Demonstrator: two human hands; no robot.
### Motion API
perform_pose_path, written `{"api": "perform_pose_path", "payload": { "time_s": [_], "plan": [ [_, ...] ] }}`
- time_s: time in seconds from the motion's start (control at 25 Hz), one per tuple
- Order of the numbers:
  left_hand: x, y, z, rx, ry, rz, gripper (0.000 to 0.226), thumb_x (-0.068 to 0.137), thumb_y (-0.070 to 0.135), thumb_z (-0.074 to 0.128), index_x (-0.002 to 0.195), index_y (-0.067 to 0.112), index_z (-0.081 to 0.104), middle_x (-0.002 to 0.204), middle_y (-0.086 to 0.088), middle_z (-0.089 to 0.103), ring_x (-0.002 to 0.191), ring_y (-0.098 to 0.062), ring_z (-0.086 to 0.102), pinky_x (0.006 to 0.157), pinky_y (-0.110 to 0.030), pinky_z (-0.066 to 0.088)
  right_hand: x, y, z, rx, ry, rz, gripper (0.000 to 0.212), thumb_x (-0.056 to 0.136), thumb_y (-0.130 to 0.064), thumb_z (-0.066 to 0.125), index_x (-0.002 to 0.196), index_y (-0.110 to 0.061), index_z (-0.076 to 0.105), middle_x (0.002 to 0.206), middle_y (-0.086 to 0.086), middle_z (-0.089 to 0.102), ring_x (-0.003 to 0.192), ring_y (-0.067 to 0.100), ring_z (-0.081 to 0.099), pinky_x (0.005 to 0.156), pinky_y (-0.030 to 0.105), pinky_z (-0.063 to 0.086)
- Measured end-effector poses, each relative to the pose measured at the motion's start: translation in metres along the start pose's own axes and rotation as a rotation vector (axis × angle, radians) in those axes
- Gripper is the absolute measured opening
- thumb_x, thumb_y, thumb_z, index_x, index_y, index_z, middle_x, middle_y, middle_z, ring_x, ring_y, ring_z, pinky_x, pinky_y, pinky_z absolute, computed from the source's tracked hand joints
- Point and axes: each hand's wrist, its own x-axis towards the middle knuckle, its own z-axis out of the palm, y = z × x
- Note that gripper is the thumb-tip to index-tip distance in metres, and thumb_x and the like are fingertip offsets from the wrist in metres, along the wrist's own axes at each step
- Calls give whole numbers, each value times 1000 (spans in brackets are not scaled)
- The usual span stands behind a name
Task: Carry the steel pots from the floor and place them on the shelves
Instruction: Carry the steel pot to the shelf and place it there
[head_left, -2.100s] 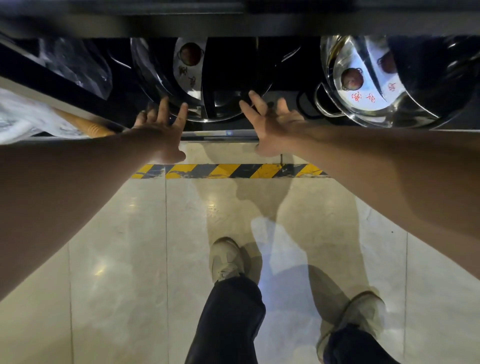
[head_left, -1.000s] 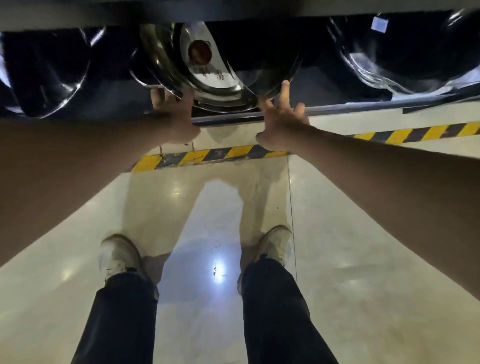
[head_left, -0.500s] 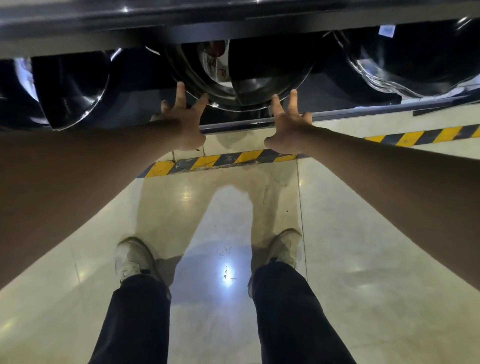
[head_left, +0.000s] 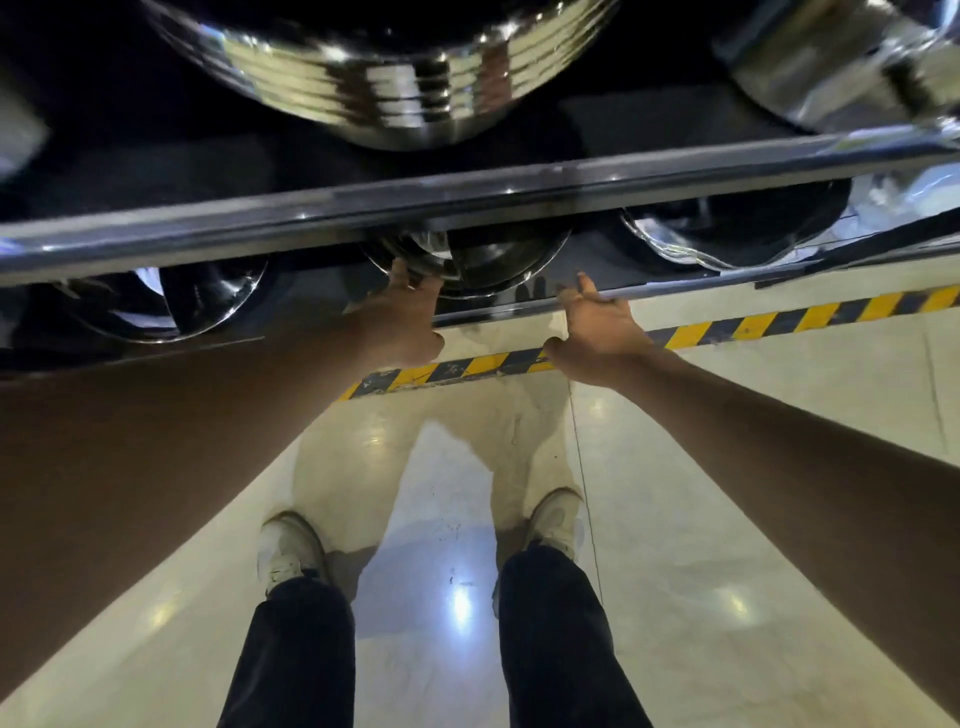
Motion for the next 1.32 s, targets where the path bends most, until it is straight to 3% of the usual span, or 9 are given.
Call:
{"api": "perform_pose_path", "payload": {
  "time_s": [0.12, 0.24, 0.36, 0.6, 0.88, 1.0, 1.16, 1.24, 1.32],
  "plan": [
    [-56, 42, -32, 27, 35, 69, 74, 84, 32, 57, 149, 27, 22, 159, -9, 16, 131, -43, 45, 99, -55, 46, -57, 0, -44, 19, 68, 0, 67, 89, -34, 56, 150, -25, 30, 160, 5, 28, 139, 39, 30, 107, 51, 39],
    [-115, 87, -65, 23, 63, 128, 60, 87, 35, 56, 141, 19, 36, 150, -13, 30, 126, -39, 48, 99, -51, 46, -123, 4, -90, 127, 203, 32, 55, 90, -33, 56, 143, -24, 40, 142, 5, 50, 128, 35, 43, 93, 45, 47],
    [-158, 134, -86, 65, 76, 209, 62, 90, 35, 56, 146, 20, 34, 152, -13, 29, 133, -36, 42, 105, -47, 41, -182, 22, -122, 206, 312, -8, 47, 90, -31, 56, 134, -19, 47, 129, 7, 56, 115, 35, 53, 81, 42, 50],
    [-181, 241, -108, 95, 154, 286, 70, 86, 37, 55, 150, 27, 27, 158, -7, 22, 139, -32, 35, 107, -45, 38, -258, 112, -153, 274, 409, 48, 57, 92, -29, 57, 144, -13, 40, 140, 9, 49, 124, 38, 48, 97, 51, 45],
    [-116, 306, -130, 185, 302, 275, 83, 86, 34, 61, 152, 33, 10, 162, -11, -3, 140, -41, 25, 109, -53, 33, -217, 176, -184, 205, 353, 81, 60, 88, -33, 56, 142, -11, 39, 122, 16, 57, 118, 40, 50, 92, 47, 48],
    [-76, 312, -147, 257, 372, 287, 91, 86, 37, 63, 151, 41, -1, 156, -15, 12, 135, -42, 30, 107, -54, 33, -171, 180, -202, 291, 390, 64, 69, 88, -33, 60, 147, -14, 31, 132, 19, 48, 122, 42, 48, 95, 47, 48],
    [-44, 307, -157, 392, 298, 264, 96, 86, 44, 61, 148, 45, -13, 160, -16, 12, 131, -47, 39, 104, -58, 35, -123, 169, -211, 339, 329, 31, 95, 87, -30, 66, 158, -22, 3, 166, 11, 2, 141, 46, 28, 109, 51, 38],
    [-38, 300, -156, 445, 274, 294, 98, 86, 45, 60, 148, 44, -17, 162, -15, -4, 132, -49, 37, 103, -60, 35, -112, 159, -204, 333, 321, 53, 94, 85, -28, 68, 157, -18, 9, 166, 8, -2, 139, 46, 28, 107, 53, 38],
    [-37, 294, -159, 456, 258, 321, 96, 87, 43, 60, 150, 39, -14, 161, -22, 7, 126, -47, 46, 99, -58, 42, -107, 146, -196, 356, 352, 109, 91, 82, -28, 70, 154, -16, 16, 165, 9, 1, 138, 45, 28, 104, 52, 39]
  ]
}}
